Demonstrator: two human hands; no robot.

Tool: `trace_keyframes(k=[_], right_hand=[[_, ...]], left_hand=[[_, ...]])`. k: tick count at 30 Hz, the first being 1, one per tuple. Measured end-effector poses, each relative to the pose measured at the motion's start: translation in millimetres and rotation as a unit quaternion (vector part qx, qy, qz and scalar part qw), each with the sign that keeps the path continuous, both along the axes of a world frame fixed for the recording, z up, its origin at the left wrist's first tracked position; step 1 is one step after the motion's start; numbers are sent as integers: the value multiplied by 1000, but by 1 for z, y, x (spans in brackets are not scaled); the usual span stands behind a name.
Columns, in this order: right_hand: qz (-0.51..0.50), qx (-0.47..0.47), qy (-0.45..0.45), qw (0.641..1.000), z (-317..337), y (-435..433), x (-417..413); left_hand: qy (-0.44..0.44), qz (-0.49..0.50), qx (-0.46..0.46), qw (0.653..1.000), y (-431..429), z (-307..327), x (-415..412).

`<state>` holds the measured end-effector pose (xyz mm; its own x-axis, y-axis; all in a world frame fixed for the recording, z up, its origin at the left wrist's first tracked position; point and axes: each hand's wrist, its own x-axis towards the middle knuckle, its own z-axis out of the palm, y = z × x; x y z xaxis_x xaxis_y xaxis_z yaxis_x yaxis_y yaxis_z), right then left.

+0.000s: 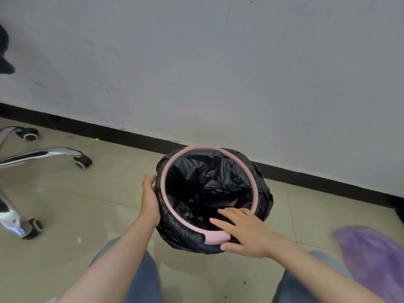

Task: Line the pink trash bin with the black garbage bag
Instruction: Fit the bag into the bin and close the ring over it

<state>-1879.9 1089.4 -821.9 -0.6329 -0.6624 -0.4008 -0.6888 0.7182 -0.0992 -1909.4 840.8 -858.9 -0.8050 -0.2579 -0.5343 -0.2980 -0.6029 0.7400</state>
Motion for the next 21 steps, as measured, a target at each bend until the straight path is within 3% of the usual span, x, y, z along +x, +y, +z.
trace_keyframes(k=[3,6,11,16,18,21], right_hand=[[-4,10,9,1000,-10,-3,4],[-11,1,17,1000,-13,-5,4],[-10,13,9,1000,-14,-5,-1],[-2,8,87,996,-10,-11,-10],[-12,5,58,998,-14,-14,-17],[-53,-5,58,997,-21,-21,-32]], left_hand=[[6,-47,-112,993,1,6,-4],[12,-92,-254,963,2,3,-5],[4,-88,-265,960,2,-6,-2],[-26,-108,-286,952,0,-2,-17],[-64,-120,-342,930,-2,2,-27],[-80,-121,-472,870,-3,7,-30]])
